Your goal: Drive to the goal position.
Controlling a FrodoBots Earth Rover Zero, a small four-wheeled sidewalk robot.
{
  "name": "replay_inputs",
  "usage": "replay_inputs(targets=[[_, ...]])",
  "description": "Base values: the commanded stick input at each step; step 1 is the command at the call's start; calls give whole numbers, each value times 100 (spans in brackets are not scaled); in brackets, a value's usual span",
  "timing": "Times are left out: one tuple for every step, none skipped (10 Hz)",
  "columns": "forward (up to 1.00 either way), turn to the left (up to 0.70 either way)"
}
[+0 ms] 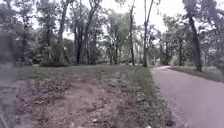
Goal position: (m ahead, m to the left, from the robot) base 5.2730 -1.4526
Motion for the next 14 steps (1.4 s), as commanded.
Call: replay_inputs(targets=[[69, 1], [69, 1], [69, 1], [69, 1], [68, 1], [68, 1], [68, 1], [68, 1], [68, 1], [68, 1], [69, 1], [69, 1], [69, 1], [68, 1]])
